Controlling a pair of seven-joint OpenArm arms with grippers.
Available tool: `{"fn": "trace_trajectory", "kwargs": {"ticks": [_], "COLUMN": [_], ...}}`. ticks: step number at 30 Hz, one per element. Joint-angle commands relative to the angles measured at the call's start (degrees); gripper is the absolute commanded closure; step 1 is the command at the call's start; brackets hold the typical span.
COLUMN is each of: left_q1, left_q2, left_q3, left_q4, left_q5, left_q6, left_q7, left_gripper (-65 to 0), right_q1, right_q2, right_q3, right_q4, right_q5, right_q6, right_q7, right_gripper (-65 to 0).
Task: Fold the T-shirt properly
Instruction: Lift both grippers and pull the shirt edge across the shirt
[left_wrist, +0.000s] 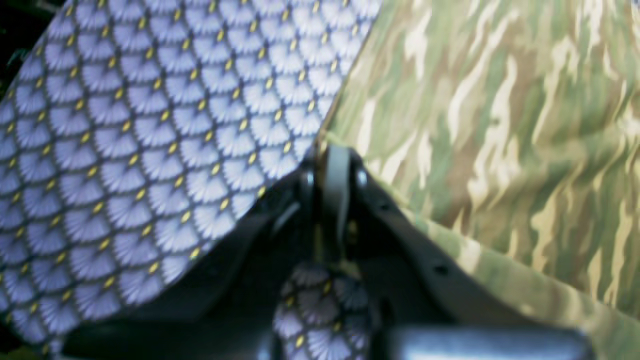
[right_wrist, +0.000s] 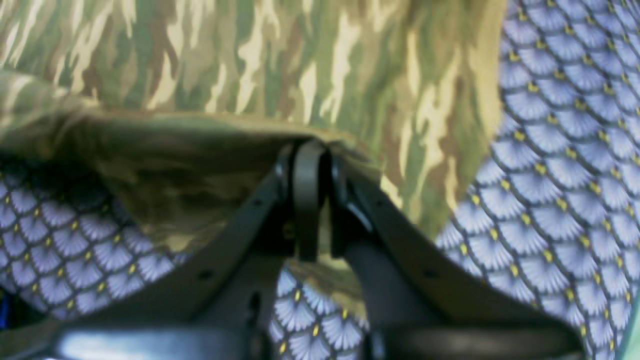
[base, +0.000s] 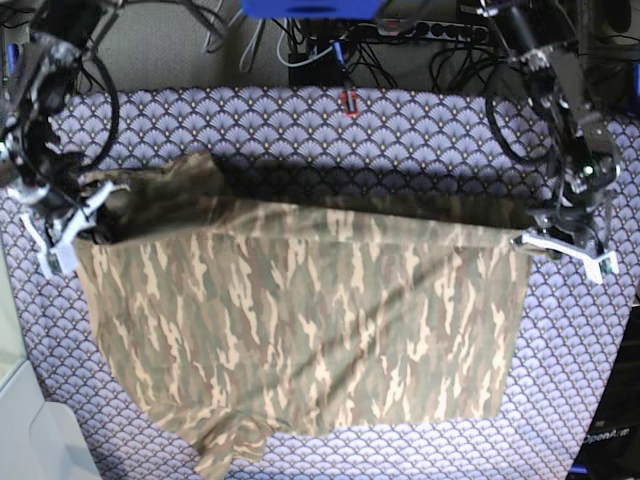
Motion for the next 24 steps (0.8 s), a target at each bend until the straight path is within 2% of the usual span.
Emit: {"fn": "trace_trajectory", "kwargs": {"ticks": [1,8,12,18,22,24], "left_q1": [-1.24,-8.09,-10.38,-12.49,-14.07,-14.60], "left_q2": [-0.64,-3.27,-3.27,-4.50,-5.12,-5.12], "left_q3": [0.83,8.92,9.10,8.75,8.83,8.75], "left_q4": [-0.62,-10.90,-12.92,-17.58,-19.69,-20.75], "left_q5": [0.17,0.17,0.17,0.17,0.17,0.17], "left_q6": [0.03,0.38,0.56,0.56,0.56,0.56], "left_q7": [-0.99,-1.43,-4.51,-8.03,-10.84,-11.89], "left_gripper": [-0.5,-0.5,-0.5,-0.5,-0.5,-0.5], "right_q1": [2.05,12.07,16.99,21.21,22.97,24.11], "right_q2": [1.36,5.05,7.25,8.92,9.18,9.18], "right_q3": [-0.69,-6.49,-9.92,-13.70,-14.85,-15.46], "right_q4": [-0.48,-14.55,-22.81,-32.31,-33.27,-33.27], "right_q5": [0.74,0.74,0.74,0.74,0.57,-1.63], "right_q6": [-0.03,-0.03,-0.03,-0.03,-0.03,-0.03], "right_q7": [1.17,4.87,7.77,11.64,12.52,12.43], "right_gripper": [0.0,0.0,0.0,0.0,0.0,0.0]}}
